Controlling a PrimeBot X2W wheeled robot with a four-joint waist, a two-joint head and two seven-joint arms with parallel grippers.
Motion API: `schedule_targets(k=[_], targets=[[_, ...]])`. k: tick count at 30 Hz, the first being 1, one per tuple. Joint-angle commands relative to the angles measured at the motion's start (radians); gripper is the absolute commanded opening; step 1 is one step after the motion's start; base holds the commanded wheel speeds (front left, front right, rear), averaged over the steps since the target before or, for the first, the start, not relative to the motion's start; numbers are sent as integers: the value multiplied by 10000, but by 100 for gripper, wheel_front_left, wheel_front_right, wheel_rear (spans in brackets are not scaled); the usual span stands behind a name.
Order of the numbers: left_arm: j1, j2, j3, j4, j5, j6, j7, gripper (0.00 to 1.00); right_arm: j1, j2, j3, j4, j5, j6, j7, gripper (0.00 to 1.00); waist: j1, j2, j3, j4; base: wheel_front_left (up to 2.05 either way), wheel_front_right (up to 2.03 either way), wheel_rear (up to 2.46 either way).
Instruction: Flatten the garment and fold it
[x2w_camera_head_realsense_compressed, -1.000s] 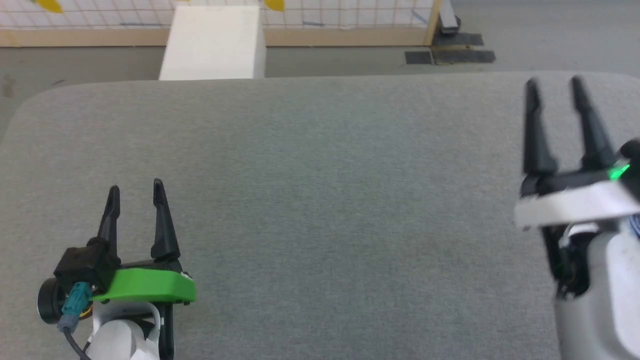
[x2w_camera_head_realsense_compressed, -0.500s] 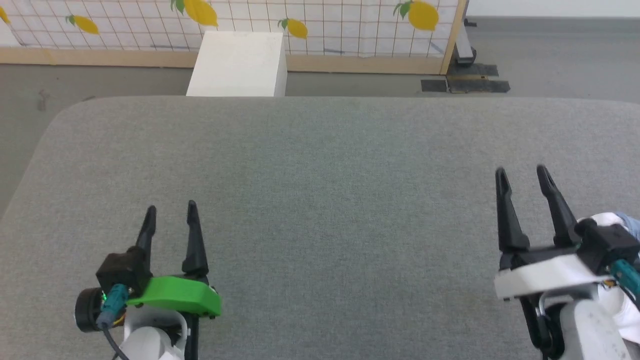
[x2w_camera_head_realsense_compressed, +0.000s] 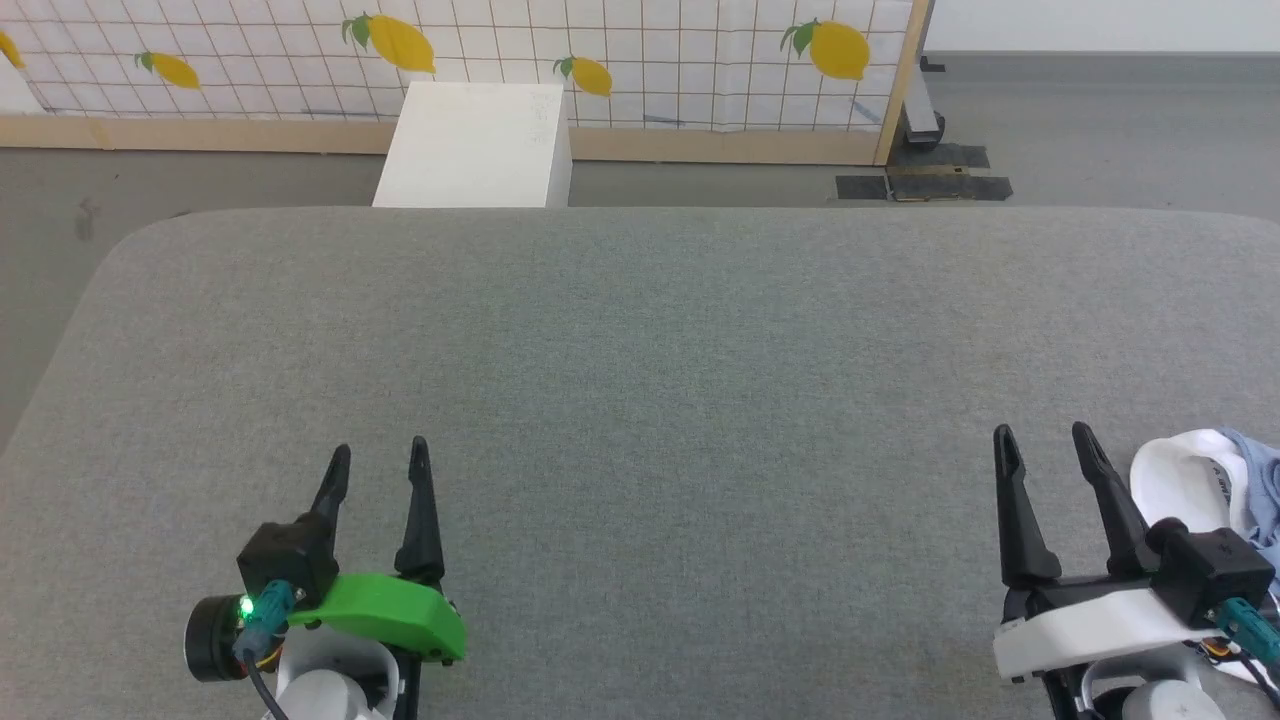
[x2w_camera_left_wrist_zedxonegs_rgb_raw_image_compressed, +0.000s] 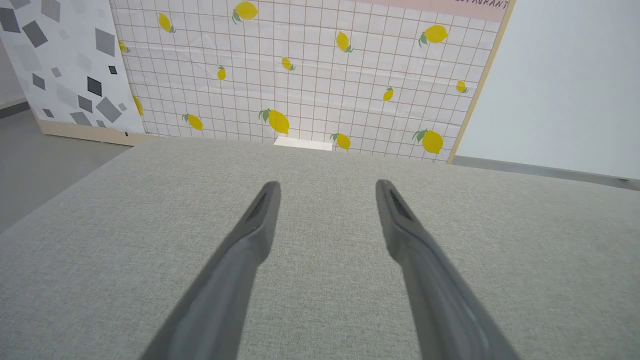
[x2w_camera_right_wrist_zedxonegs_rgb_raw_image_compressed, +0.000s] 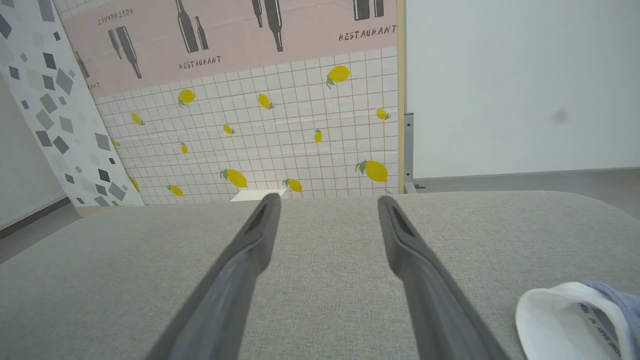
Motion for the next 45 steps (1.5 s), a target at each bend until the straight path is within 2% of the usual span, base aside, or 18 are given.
schedule_targets(k=[1,16,17,45], targets=[[-125,-47,-21,54,39,-51,-76,100,138,10,14,-71,35,-15,-56,100,1,0,17,-15,0,0,0],[-305,52,-319,549,231,-148,-89,100,158,10,-78,-59,99,-15,-58,100,1,0,102,-50,0,0,0],[-151,8,-320,535,179,-119,-2,0,69,0,-57,-42,78,0,0,0,1,0,102,-51,0,0,0],[59,-79,-115,32,568,-173,487,0,62,2,35,-204,-269,-3,481,0,1,0,16,25,0,0,0]])
